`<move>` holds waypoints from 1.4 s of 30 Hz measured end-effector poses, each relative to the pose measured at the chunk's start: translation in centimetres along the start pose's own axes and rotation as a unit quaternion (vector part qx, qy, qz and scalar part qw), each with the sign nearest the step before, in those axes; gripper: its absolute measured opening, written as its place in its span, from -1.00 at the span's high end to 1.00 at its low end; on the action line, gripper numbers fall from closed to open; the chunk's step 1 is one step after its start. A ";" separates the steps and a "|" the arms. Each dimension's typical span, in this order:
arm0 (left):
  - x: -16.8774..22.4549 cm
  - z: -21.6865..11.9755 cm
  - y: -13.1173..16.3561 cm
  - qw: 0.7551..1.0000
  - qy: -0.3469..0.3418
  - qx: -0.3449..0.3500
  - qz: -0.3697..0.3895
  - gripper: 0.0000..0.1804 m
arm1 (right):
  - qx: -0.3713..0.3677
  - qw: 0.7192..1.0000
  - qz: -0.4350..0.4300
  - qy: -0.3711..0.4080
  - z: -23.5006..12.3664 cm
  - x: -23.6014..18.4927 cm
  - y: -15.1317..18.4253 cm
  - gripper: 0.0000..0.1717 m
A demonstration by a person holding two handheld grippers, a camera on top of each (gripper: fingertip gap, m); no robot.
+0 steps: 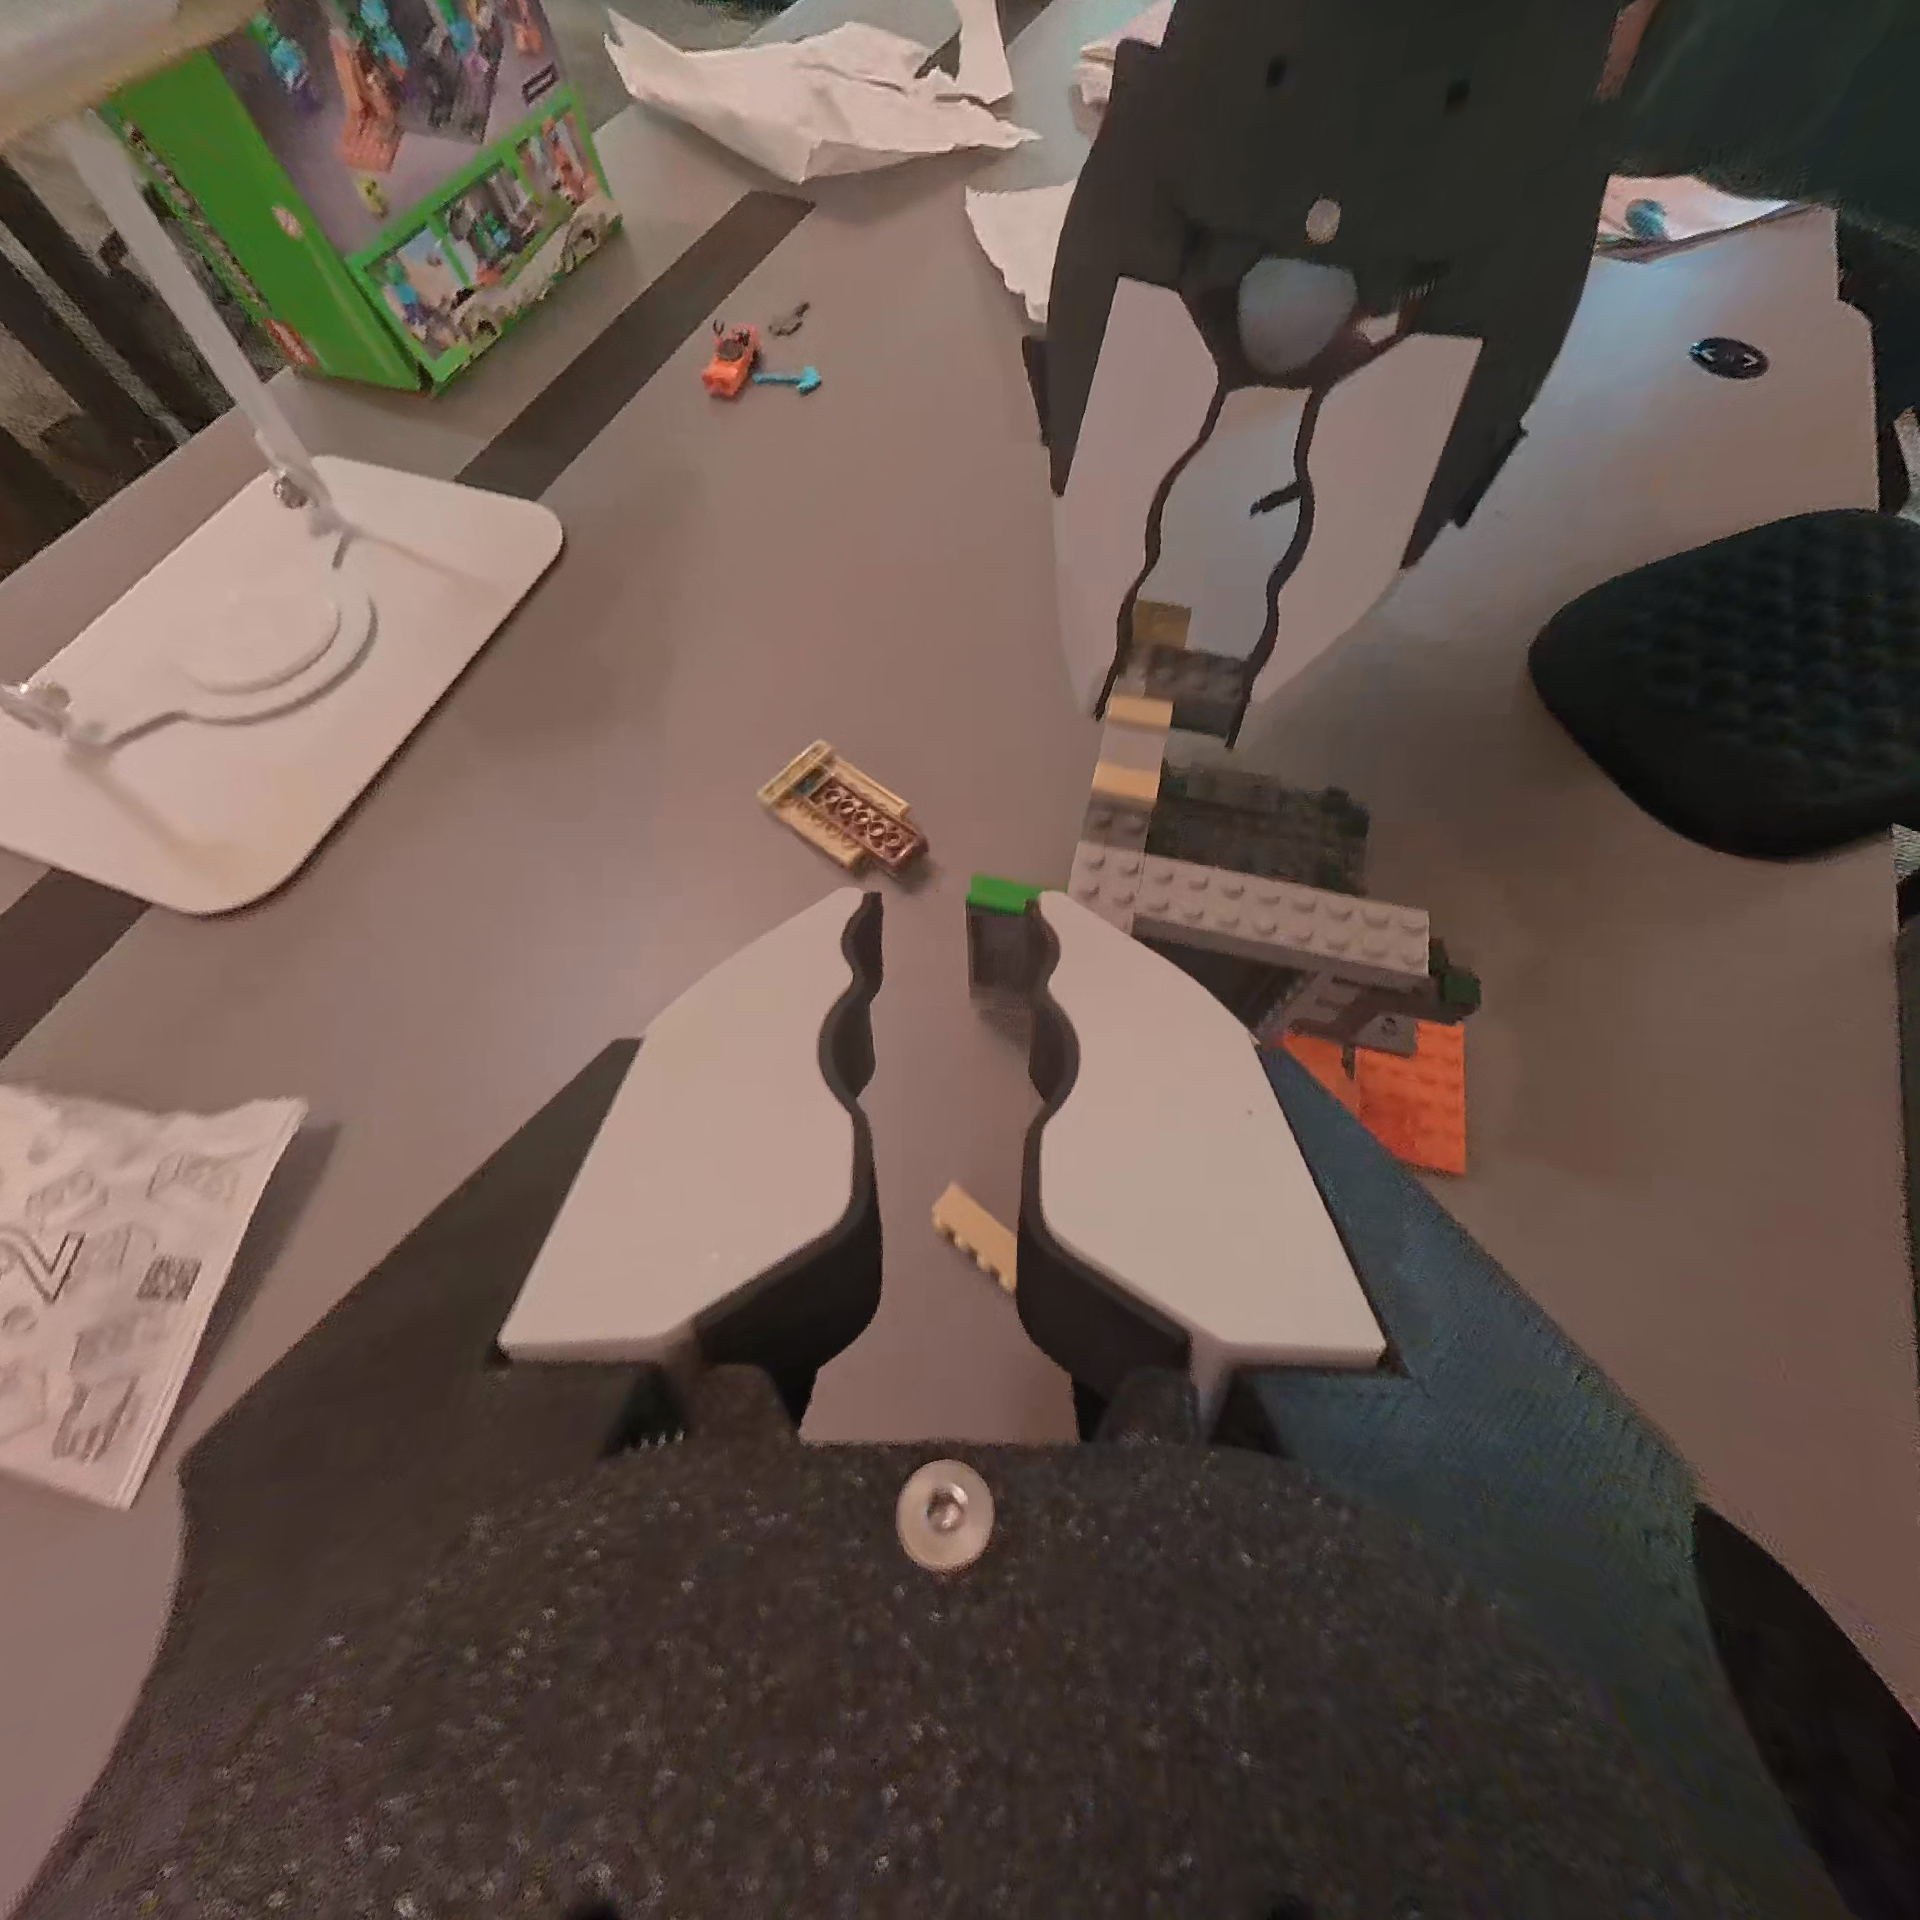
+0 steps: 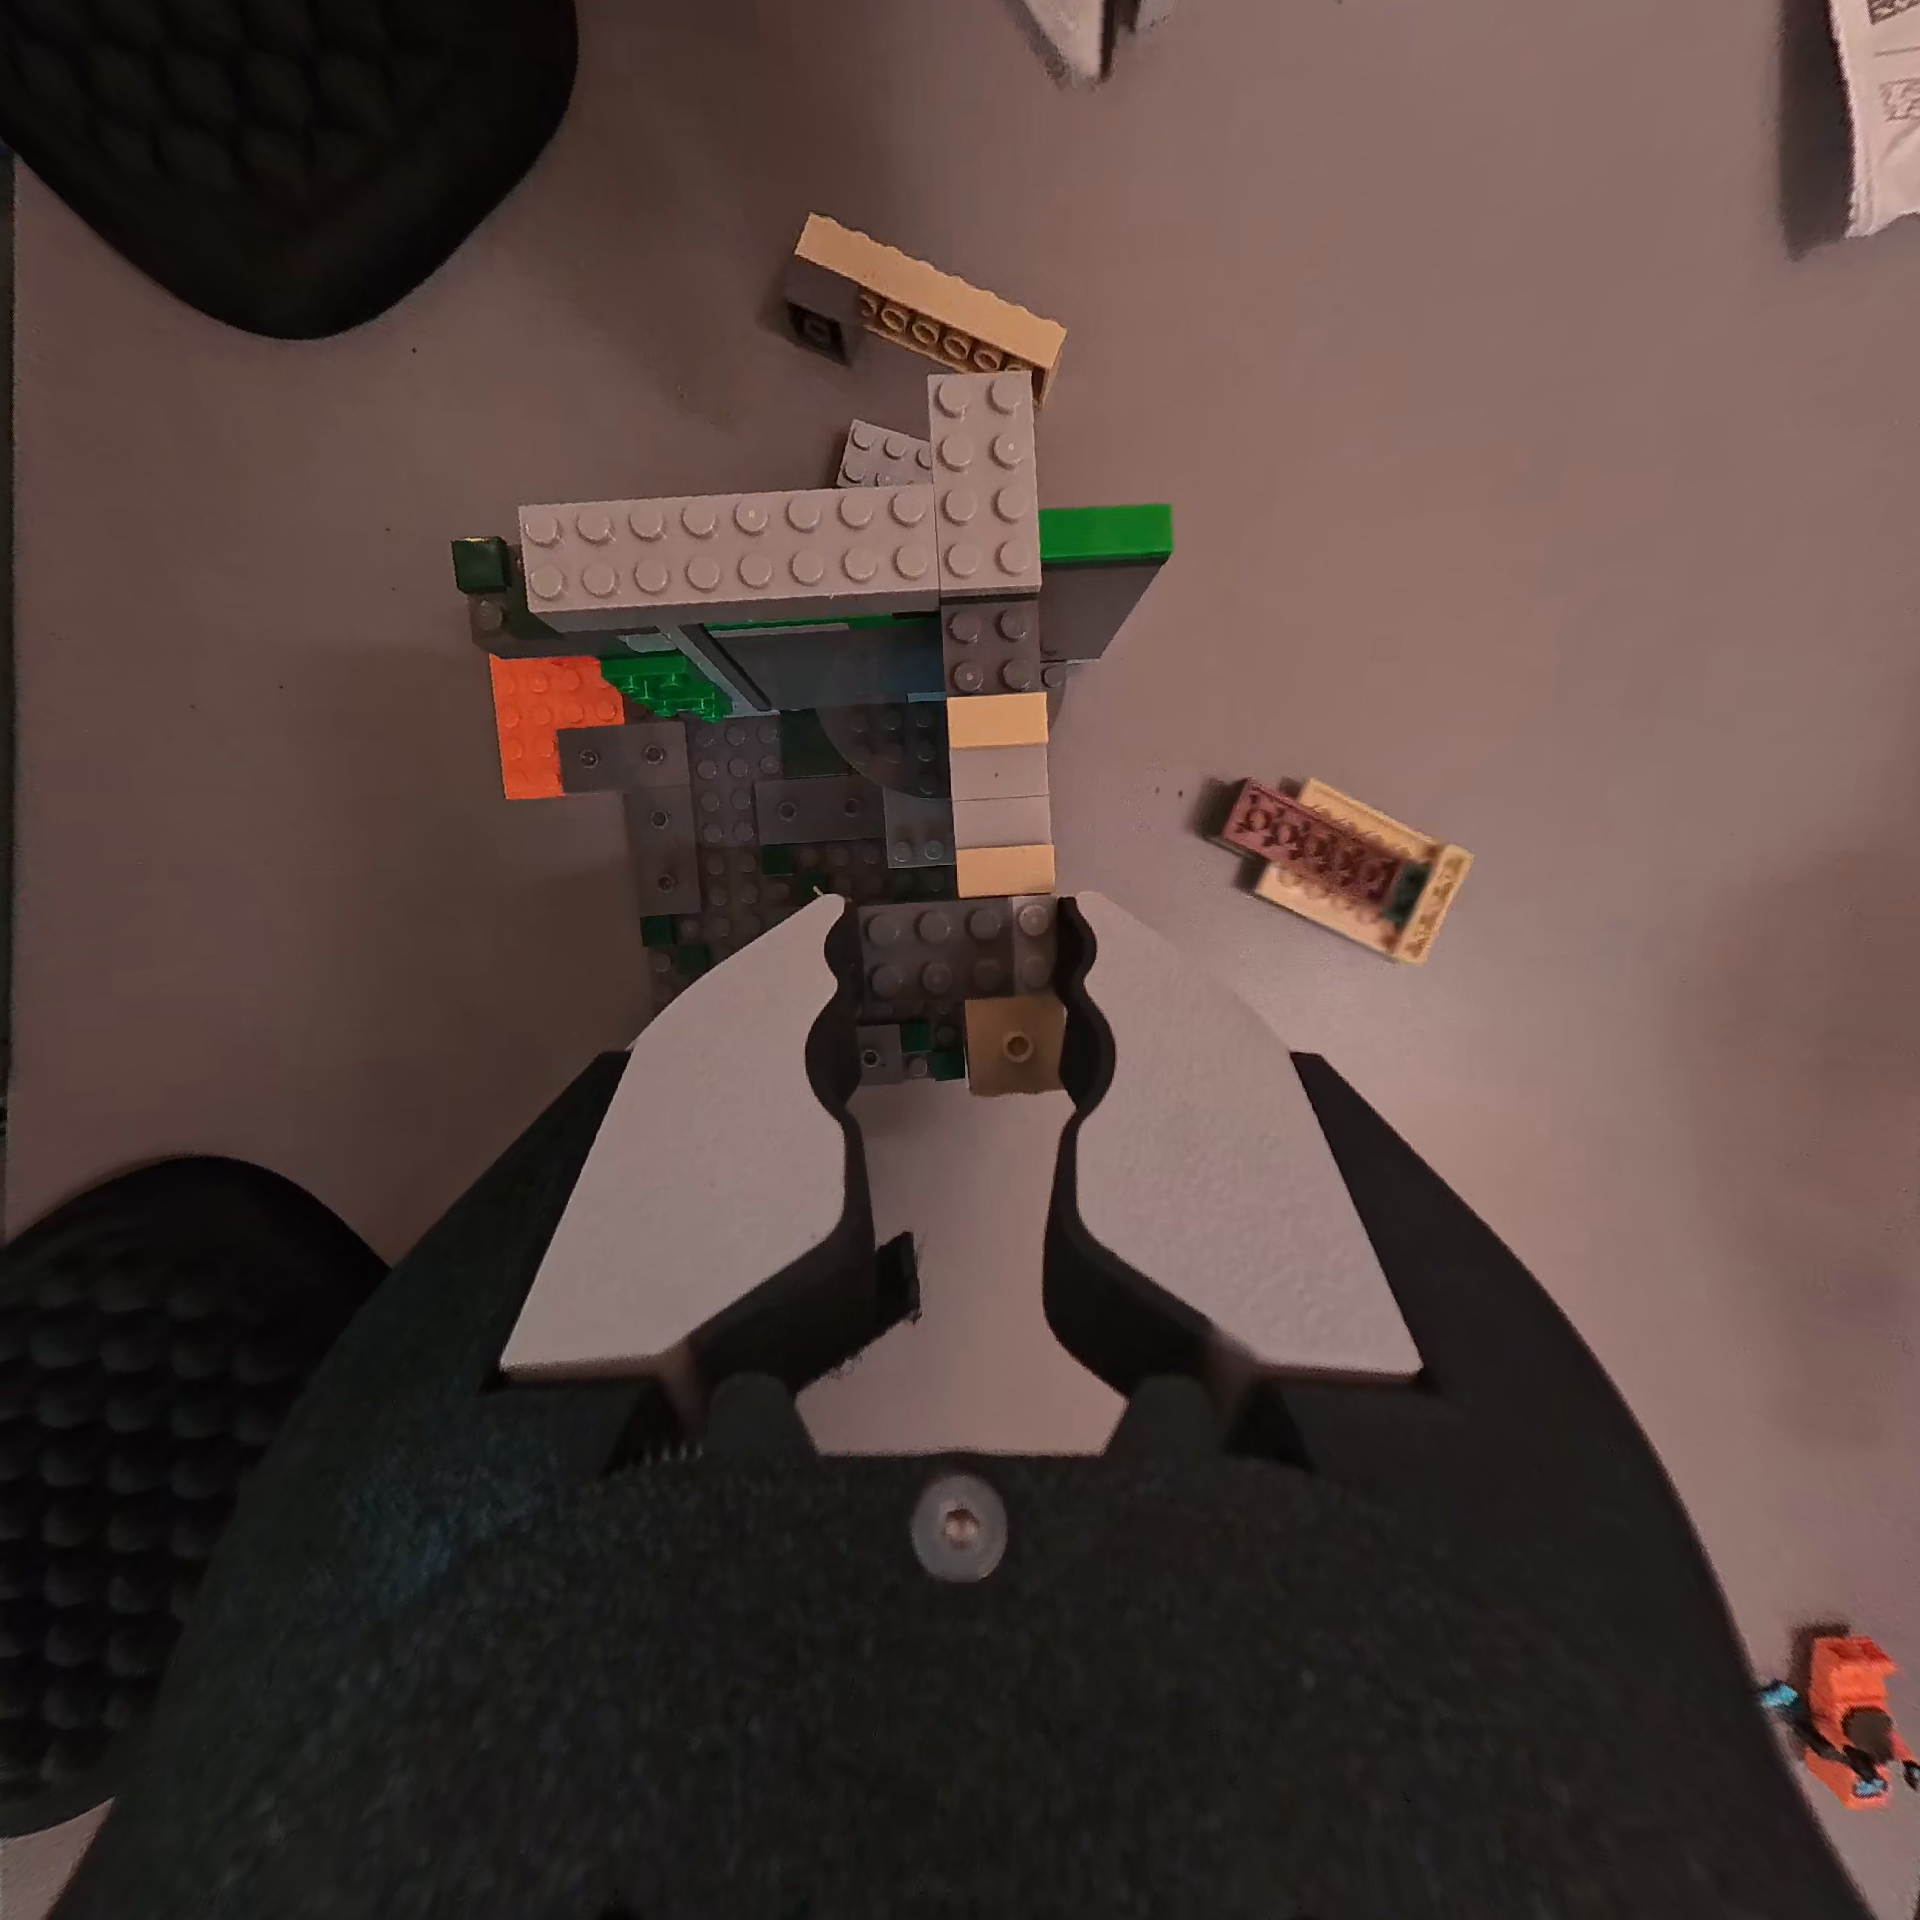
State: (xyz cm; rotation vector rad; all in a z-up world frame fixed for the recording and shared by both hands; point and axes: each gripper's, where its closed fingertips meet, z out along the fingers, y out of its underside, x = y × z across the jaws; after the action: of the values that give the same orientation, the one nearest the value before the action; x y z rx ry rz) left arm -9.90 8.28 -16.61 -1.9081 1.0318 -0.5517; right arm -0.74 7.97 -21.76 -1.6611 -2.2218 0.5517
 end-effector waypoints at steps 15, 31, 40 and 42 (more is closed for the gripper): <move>-5.1 11.7 3.2 0.989 0.043 -0.141 -0.014 0.61 | 0.014 1.000 0.009 0.016 0.0 0.0 -0.1 0.59; -3.2 14.2 5.0 0.953 0.058 -0.278 -0.107 0.60 | 0.004 0.999 0.014 0.032 -0.5 -0.1 0.6 0.59; -3.9 14.7 4.4 0.956 0.078 -0.254 -0.125 0.78 | 0.013 0.999 0.014 0.048 -0.8 -0.3 0.9 0.59; -4.2 14.3 4.2 0.962 0.074 -0.231 -0.122 0.81 | 0.020 0.998 0.017 0.053 -1.1 -0.3 1.1 0.59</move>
State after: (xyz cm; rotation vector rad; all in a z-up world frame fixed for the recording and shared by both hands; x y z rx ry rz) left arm -4.08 17.57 -27.56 -2.4610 1.0963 -0.6406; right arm 0.81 8.06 -21.33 -1.6705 -2.0976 0.5011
